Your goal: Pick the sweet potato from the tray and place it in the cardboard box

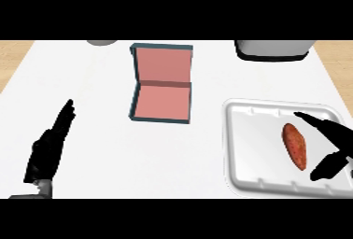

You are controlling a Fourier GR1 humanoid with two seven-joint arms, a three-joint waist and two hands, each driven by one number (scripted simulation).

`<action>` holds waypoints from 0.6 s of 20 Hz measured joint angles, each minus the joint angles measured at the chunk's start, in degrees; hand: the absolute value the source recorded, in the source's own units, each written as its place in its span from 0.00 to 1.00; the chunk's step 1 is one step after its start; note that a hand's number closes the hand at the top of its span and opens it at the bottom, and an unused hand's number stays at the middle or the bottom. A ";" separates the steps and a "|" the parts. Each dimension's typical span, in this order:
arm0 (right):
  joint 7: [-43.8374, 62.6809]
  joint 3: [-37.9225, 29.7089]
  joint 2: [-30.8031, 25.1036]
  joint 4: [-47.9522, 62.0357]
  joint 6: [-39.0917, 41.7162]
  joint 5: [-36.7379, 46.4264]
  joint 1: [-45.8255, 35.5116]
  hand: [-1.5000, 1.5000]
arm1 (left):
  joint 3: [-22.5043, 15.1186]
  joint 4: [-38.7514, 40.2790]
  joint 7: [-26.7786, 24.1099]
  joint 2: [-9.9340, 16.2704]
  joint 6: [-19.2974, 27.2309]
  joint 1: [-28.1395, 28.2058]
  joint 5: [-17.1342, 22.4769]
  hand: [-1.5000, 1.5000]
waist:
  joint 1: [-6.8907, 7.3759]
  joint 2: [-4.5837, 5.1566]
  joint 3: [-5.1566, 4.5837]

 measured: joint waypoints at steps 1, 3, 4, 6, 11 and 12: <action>0.36 -0.44 0.14 -1.55 0.30 0.11 1.03 0.00 | -0.07 1.13 -0.59 -0.81 0.26 -0.50 -0.58 0.50 | -0.10 0.00 0.00; -0.05 -1.00 1.30 -0.43 0.27 1.61 0.28 0.00 | 0.02 0.98 -1.24 -1.80 0.47 0.34 -1.69 0.50 | -0.04 0.00 -0.01; 0.34 -1.01 2.27 -0.71 0.00 2.31 0.53 0.00 | 0.44 1.52 -1.27 -2.00 0.31 -0.25 -1.99 0.50 | -0.06 0.00 -0.02; 0.58 -2.05 2.93 -0.51 0.87 2.83 -0.10 0.00 | 0.96 0.00 0.00 -2.19 -0.50 -0.13 -2.05 0.50 | -0.03 0.01 0.00; 0.61 -3.19 5.86 -0.50 0.48 5.60 0.28 0.00 | 1.69 0.11 0.24 -3.66 -1.45 -0.35 -3.71 0.50 | -0.04 -0.01 -0.02; -0.75 -3.66 5.70 0.49 0.32 6.03 0.52 0.00 | 1.80 -0.24 0.38 -3.78 -1.71 -0.07 -3.93 0.50 | -0.01 0.00 0.00</action>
